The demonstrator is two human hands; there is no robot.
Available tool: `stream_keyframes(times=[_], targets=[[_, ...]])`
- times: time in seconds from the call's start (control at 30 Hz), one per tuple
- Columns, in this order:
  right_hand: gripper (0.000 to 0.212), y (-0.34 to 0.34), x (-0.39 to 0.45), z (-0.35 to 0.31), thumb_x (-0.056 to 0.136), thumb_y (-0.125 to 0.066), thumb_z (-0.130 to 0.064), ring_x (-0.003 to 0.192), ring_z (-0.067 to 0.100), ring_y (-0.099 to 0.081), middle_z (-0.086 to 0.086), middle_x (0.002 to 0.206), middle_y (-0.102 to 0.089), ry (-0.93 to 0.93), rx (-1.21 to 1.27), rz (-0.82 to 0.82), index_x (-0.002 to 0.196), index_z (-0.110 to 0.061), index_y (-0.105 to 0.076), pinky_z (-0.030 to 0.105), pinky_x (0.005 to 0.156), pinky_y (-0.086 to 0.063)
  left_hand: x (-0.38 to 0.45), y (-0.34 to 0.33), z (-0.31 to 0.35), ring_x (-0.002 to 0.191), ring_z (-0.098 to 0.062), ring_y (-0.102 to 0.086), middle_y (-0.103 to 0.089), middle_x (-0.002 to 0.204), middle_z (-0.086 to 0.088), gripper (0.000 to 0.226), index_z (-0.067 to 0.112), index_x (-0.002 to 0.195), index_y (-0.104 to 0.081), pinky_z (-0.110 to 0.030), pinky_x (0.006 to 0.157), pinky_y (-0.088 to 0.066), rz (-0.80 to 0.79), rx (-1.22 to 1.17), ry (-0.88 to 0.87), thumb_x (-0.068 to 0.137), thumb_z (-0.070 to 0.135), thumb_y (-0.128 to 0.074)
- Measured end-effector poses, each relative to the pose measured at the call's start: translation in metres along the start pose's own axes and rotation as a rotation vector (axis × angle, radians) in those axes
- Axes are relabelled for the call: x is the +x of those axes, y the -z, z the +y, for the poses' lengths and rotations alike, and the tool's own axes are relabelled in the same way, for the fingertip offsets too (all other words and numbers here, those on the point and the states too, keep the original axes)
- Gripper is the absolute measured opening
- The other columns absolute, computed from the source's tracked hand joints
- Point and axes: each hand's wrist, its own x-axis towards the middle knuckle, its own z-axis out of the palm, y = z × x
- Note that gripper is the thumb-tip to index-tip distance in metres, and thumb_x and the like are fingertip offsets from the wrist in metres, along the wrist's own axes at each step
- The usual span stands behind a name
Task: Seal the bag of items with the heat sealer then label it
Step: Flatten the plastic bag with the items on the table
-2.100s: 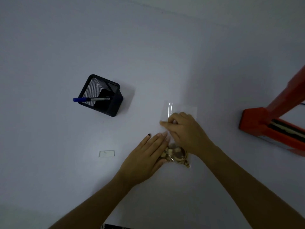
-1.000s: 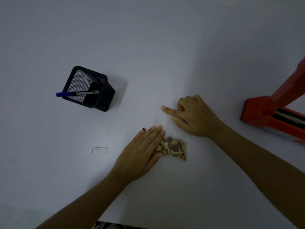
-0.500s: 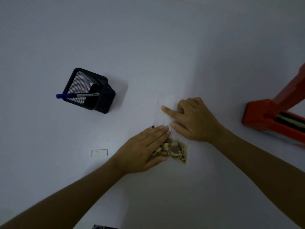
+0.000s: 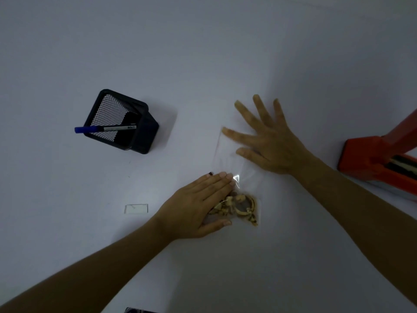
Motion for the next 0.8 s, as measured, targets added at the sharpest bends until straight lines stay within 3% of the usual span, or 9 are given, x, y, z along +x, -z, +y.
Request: stream_keyframes(times=[0.17, 0.33, 0.43, 0.6, 0.8], targets=[[0.069, 0.010, 0.004, 0.006, 0.097, -0.012, -0.062, 0.148, 0.043, -0.002, 0.012, 0.162, -0.012, -0.184, 0.103, 0.026, 0.150, -0.023, -0.034, 0.070, 0.112, -0.006, -0.001, 0.000, 0.001, 0.142, -0.017, -0.031, -0.039, 0.150, -0.009, 0.067, 0.006, 0.141, -0.042, -0.033, 0.118, -0.026, -0.009, -0.010, 0.015, 0.094, 0.053, -0.045], [0.068, 0.007, -0.046, -0.036, 0.099, -0.018, -0.054, 0.149, 0.036, -0.007, 0.009, 0.160, -0.019, 0.040, 0.163, 0.092, 0.149, -0.010, -0.031, 0.063, 0.117, -0.006, -0.001, -0.001, 0.001, 0.144, -0.017, -0.028, -0.036, 0.151, -0.009, 0.068, 0.006, 0.143, -0.040, -0.033, 0.119, -0.024, -0.009, 0.014, 0.034, 0.094, 0.053, -0.047], [0.068, -0.007, -0.075, -0.051, 0.100, -0.017, -0.054, 0.149, 0.034, -0.010, 0.006, 0.158, -0.025, 0.145, 0.178, 0.030, 0.148, -0.010, -0.035, 0.062, 0.117, -0.010, 0.002, -0.001, 0.002, 0.143, -0.018, -0.029, -0.037, 0.150, -0.010, 0.068, 0.006, 0.142, -0.041, -0.032, 0.119, -0.023, 0.022, 0.029, 0.034, 0.094, 0.053, -0.047], [0.066, -0.013, -0.078, -0.034, 0.099, -0.022, -0.056, 0.148, 0.036, -0.014, 0.001, 0.156, -0.032, 0.161, 0.132, -0.033, 0.148, -0.014, -0.038, 0.064, 0.116, -0.010, 0.000, -0.003, 0.002, 0.143, -0.020, -0.030, -0.037, 0.150, -0.011, 0.067, 0.004, 0.141, -0.041, -0.036, 0.117, -0.028, 0.006, 0.037, 0.029, 0.095, 0.052, -0.045], [0.064, -0.013, -0.071, -0.008, 0.100, -0.019, -0.057, 0.148, 0.038, -0.012, 0.000, 0.158, -0.027, 0.045, 0.086, -0.018, 0.150, -0.020, -0.032, 0.064, 0.116, -0.007, -0.001, -0.002, 0.002, 0.144, -0.021, -0.026, -0.033, 0.152, -0.012, 0.068, 0.004, 0.143, -0.037, -0.035, 0.119, -0.024, -0.005, 0.057, 0.026, 0.096, 0.052, -0.042]])
